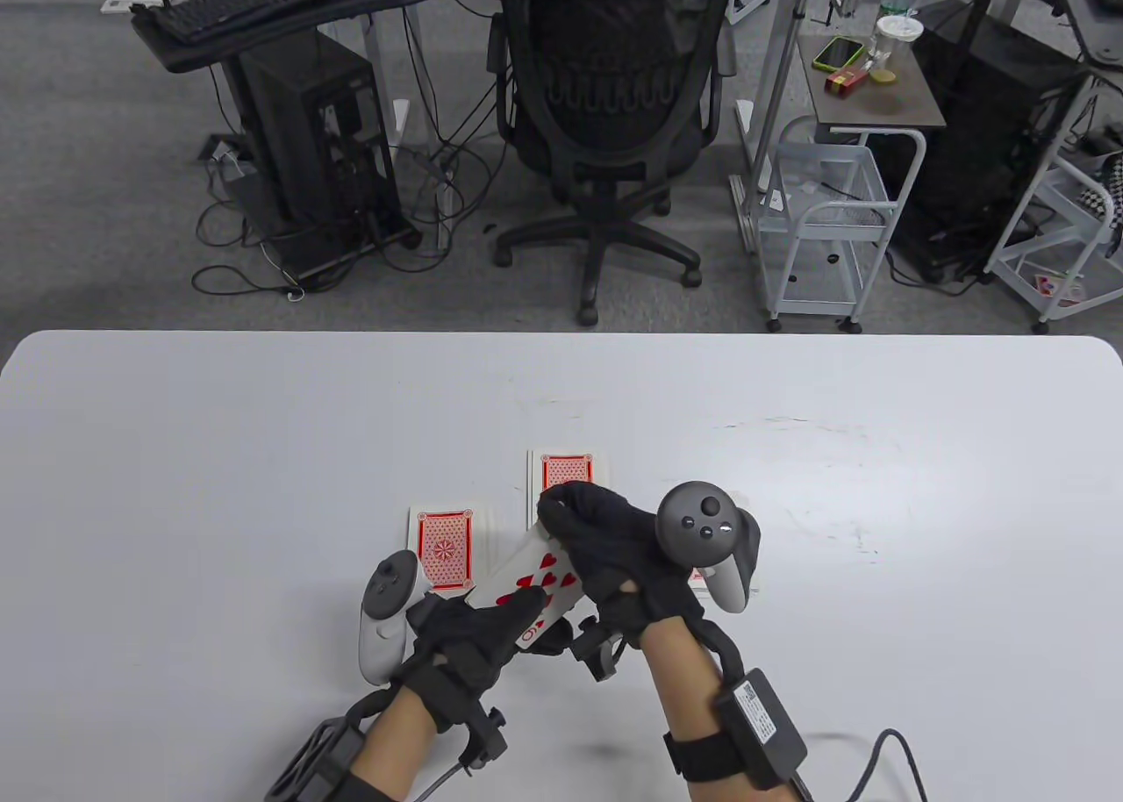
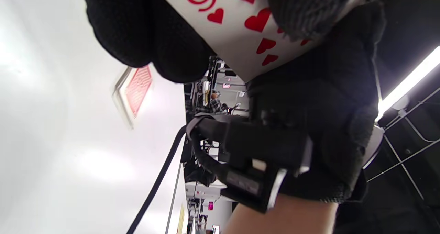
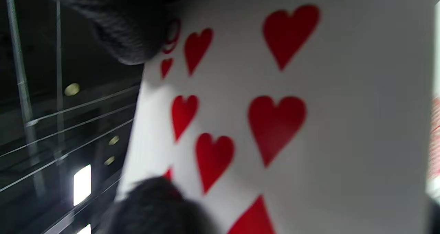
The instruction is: Four-player card dealing with fan arrangement
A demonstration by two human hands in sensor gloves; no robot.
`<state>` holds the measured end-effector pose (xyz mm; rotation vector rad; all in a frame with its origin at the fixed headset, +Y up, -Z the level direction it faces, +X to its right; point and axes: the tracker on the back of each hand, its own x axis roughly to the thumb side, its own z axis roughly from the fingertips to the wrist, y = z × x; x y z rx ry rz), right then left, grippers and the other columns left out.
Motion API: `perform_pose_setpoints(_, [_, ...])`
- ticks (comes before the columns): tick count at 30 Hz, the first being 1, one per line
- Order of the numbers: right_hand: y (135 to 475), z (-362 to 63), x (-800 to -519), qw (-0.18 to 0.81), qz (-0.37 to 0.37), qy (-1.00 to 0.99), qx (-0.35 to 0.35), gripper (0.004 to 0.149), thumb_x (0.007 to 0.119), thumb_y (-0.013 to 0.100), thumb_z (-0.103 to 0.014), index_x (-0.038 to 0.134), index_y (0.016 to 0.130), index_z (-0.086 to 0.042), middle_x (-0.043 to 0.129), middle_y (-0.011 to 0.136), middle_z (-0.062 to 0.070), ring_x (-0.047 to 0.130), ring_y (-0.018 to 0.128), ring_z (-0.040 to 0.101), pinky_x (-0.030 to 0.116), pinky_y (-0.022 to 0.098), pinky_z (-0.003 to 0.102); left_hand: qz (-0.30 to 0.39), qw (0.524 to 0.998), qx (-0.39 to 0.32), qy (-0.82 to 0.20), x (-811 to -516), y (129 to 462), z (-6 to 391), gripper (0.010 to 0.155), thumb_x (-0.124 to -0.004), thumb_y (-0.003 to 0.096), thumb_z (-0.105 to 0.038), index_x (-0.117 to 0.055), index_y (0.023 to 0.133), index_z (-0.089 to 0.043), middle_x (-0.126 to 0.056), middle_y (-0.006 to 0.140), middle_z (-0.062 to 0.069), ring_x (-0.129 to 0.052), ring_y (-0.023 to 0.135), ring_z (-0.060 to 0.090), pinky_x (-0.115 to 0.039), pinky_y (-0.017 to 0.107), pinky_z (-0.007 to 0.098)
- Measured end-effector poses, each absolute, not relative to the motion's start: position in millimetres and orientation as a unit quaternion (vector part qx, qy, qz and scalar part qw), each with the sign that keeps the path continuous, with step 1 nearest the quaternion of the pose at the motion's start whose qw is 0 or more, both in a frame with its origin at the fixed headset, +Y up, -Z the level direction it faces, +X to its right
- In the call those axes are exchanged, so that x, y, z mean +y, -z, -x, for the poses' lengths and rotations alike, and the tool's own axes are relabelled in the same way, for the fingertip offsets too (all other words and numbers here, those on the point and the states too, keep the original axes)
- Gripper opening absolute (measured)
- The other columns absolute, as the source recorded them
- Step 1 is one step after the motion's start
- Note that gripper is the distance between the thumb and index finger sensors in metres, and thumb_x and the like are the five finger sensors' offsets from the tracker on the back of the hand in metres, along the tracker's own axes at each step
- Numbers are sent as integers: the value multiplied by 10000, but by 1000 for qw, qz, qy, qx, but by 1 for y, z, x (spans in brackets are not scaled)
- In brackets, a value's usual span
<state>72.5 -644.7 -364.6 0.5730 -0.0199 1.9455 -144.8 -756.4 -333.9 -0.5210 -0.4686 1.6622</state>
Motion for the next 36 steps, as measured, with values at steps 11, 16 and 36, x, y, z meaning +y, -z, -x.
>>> perform_pose_setpoints(11, [368, -80, -663, 529, -189, -827, -29, 396, 782, 518, -277, 800, 887, -134, 871, 782, 114, 962, 630, 361, 693, 556, 608, 220, 607, -186, -741, -764, 338, 154, 537, -716, 549, -432, -560, 1054, -341, -757, 1054, -22, -852, 932, 317, -754, 668, 495])
perform_pose_setpoints(16, [372, -80, -662, 528, -223, -819, -27, 419, 780, 553, -271, 764, 948, -135, 833, 863, 124, 923, 741, 391, 666, 576, 626, 215, 602, -181, -747, -764, 340, 160, 521, -738, 547, -417, -598, 1043, -341, -761, 1052, -31, -843, 938, 317, -752, 665, 494])
perform_pose_setpoints(36, [378, -87, -682, 589, -156, -793, 16, 450, 860, 493, -367, 798, 893, -171, 890, 721, 56, 979, 523, 314, 722, 512, 591, 183, 538, -191, -800, -760, 338, 161, 575, -724, 563, -377, -446, 1058, -463, -666, 1090, -170, -740, 1024, 241, -695, 723, 486])
